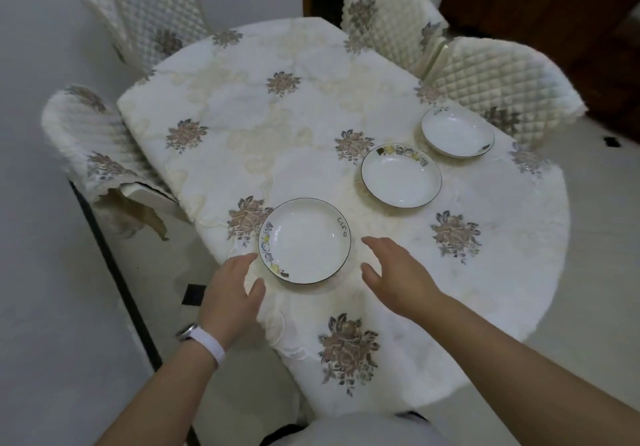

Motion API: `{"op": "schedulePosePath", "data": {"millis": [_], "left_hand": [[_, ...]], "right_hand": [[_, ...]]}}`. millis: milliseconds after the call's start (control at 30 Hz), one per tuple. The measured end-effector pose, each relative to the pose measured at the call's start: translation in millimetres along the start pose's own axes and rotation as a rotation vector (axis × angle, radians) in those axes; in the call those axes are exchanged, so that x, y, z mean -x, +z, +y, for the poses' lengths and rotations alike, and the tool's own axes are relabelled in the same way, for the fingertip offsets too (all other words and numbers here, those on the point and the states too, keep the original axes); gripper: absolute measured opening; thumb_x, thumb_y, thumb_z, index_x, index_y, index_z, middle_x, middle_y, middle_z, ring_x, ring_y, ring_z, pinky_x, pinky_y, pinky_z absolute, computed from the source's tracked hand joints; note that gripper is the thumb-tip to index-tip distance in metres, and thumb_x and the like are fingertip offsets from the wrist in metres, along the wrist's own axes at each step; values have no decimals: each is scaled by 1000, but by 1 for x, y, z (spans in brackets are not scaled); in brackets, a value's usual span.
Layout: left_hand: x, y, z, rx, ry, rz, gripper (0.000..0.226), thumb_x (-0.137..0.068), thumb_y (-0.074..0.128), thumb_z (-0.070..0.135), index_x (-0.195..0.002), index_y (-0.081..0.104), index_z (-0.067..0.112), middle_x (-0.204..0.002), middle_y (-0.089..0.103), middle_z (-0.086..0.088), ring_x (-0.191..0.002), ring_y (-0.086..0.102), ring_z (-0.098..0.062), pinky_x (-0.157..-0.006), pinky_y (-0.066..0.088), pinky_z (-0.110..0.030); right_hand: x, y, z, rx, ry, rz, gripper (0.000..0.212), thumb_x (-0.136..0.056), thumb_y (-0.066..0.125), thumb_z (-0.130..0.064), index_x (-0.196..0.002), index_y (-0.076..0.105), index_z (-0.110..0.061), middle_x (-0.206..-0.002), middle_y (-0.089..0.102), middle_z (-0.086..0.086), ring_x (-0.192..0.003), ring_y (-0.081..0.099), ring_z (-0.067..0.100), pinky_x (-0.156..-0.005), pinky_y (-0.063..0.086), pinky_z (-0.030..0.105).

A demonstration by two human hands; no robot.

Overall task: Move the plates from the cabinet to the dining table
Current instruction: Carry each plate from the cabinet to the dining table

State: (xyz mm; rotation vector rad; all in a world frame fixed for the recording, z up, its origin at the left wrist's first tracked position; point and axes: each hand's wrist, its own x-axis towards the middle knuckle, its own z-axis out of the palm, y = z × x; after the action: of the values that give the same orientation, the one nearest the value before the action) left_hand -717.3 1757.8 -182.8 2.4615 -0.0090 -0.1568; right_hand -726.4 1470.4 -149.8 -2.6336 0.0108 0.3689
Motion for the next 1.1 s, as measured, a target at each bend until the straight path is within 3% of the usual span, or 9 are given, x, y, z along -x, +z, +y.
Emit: {"op": "schedulePosePath", "data": {"millis": [100, 233, 367, 733, 1100], "left_hand": [[8, -3, 4, -166, 207, 24, 53, -80, 46, 39, -122, 63, 12, -119, 65, -8, -108, 60, -28, -92, 47, -38], [15, 2, 19, -263, 408, -14, 51, -81, 50, 39, -124, 62, 14, -122, 64, -10, -112, 59, -31, -94, 48, -47], [23, 8, 48, -290, 561, -1, 48, -82, 51, 38, -122, 64, 14, -120, 64, -12, -109, 59, -34, -92, 48, -50], [61, 42, 143, -307, 686, -36, 43, -85, 51, 41, -117, 67, 18, -119, 65, -5, -110, 59, -28, -97, 46, -50], [104, 156, 309, -397, 939, -126, 44, -86, 52, 41, -121, 65, 16, -121, 65, -7, -108, 61, -31, -93, 49, -45]], "right_hand": [[26, -6, -4, 133, -70, 70, 51, -99, 47, -38, -147, 39, -21, -142, 47, -2, -126, 45, 20, -94, 44, 33], [60, -13, -1, 247, -80, 179, 49, -96, 52, -37, -140, 50, -14, -138, 54, 7, -123, 51, 28, -96, 45, 40], [92, -22, 10, 337, -54, 245, 52, -92, 42, -46, -128, 60, -13, -125, 63, 10, -111, 59, 32, -88, 51, 43], [153, -57, 64, 350, 17, 353, 50, -88, 42, -48, -116, 66, -15, -117, 67, 9, -105, 63, 32, -86, 52, 42], [258, -117, 215, 260, 114, 471, 46, -90, 43, -47, -117, 65, -18, -116, 67, 3, -107, 62, 27, -91, 49, 41]]}}
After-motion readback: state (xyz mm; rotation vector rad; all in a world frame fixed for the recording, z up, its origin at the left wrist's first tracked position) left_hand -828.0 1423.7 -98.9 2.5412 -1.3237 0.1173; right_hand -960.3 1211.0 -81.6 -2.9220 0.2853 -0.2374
